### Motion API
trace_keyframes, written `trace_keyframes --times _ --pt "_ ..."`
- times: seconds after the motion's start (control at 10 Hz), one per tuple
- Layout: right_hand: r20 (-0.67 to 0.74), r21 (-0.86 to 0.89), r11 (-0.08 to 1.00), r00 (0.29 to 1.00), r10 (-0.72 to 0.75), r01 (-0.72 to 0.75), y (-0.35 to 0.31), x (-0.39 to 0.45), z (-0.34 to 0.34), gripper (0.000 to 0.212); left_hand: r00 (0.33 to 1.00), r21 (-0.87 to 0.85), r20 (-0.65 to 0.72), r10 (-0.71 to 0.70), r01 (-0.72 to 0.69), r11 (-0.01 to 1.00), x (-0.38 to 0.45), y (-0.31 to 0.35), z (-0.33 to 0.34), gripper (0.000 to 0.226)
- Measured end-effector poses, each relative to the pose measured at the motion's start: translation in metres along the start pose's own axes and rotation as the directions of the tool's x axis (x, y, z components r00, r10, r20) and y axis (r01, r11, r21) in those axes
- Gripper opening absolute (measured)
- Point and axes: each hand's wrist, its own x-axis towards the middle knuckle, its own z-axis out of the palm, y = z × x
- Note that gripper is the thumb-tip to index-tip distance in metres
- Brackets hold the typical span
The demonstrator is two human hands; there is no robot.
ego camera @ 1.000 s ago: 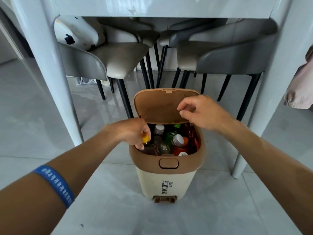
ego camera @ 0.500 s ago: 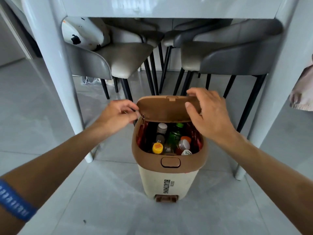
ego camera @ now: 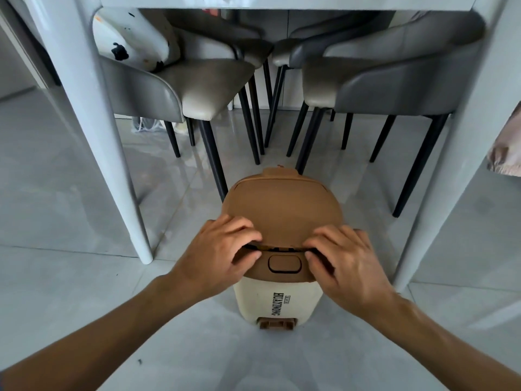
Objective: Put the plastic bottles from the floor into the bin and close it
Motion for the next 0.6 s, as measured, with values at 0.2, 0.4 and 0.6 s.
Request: trace_keyframes --times 0.2,0.4,0.6 --pt "0.002 -0.039 0.999 1.000 -0.030 0.030 0.003 0.002 0.008 0.017 1.000 -0.015 0.000 0.008 -0.008 1.000 0.007 0.003 0.001 0.027" --pt "-0.012 -0.026 0.999 1.000 -0.023 0.023 0.001 -0.005 0.008 0.017 0.999 -0.010 0.032 0.018 -0.018 1.000 -0.002 0.003 0.005 0.026" --pt "-0.027 0.071 0.997 0.999 0.045 -0.043 0.003 -0.004 0.001 0.023 0.981 -0.218 -0.064 -0.182 0.164 0.962 -0.005 0.001 -0.006 0.031"
